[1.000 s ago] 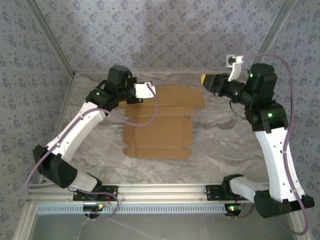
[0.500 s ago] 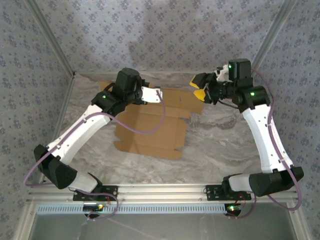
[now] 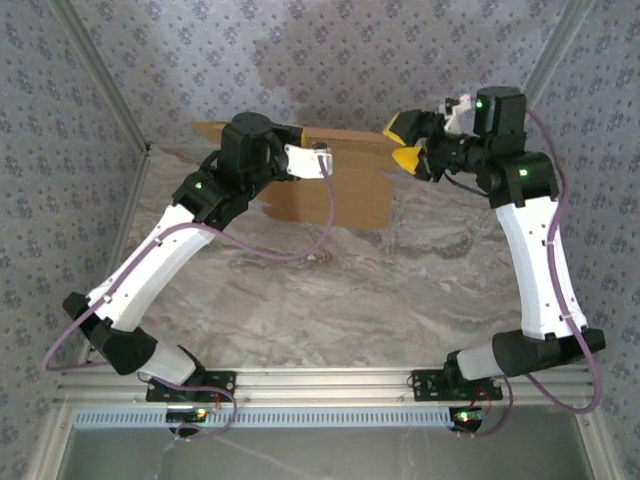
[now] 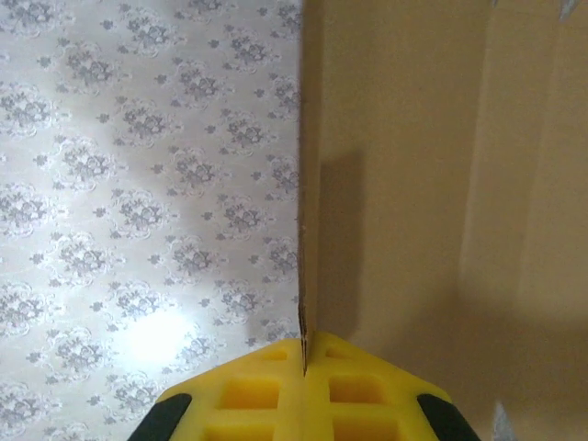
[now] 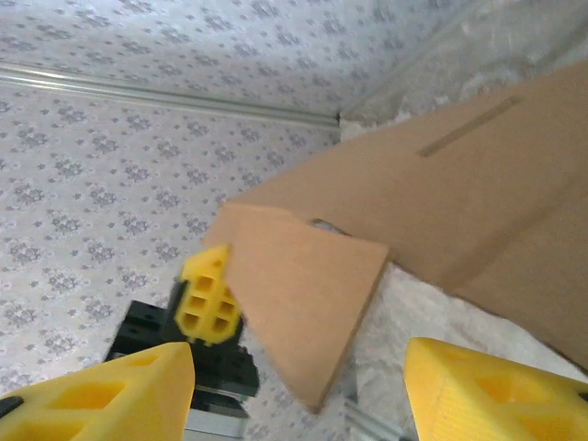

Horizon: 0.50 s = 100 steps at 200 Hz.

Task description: Fold the paper box

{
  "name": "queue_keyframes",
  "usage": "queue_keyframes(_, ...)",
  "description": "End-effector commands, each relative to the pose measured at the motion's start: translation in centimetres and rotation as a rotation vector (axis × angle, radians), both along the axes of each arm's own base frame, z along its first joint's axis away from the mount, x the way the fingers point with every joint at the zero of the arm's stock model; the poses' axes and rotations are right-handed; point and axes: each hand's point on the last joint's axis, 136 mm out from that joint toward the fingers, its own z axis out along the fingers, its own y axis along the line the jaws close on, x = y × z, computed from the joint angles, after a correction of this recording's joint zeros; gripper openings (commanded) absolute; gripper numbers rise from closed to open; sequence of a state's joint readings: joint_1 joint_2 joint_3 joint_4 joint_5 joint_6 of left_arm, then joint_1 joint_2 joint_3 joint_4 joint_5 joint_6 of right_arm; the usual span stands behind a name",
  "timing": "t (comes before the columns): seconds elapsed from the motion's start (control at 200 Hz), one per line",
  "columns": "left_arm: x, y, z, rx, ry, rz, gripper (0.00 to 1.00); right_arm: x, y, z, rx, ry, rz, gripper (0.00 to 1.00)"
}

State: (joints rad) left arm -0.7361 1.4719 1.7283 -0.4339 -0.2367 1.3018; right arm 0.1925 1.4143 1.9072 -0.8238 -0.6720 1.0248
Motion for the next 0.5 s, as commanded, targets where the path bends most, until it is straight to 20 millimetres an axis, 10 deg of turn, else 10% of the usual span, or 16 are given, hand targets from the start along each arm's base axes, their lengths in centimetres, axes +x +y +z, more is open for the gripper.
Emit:
queue_keyframes(0.0,-1.1,0.9,0.6,0.010,-0.048,0.018,0.00,-1.2,-1.5,1.7,-0.091,-0.096,-0.039,0.64)
queue_keyframes(0.27,-4.1,0.9,-4.9,0.044,0.036,0.009,0.00,-2.4,-2.0,-2.0,-0.146,-0.038,-0.033,0.64)
queue_keyframes(0.495,-5.0,1.5,-5.1,0.020,0.063,0.007,0.00,-4.8,0.0,-6.0,-0.205,0.068,0.056,0.62)
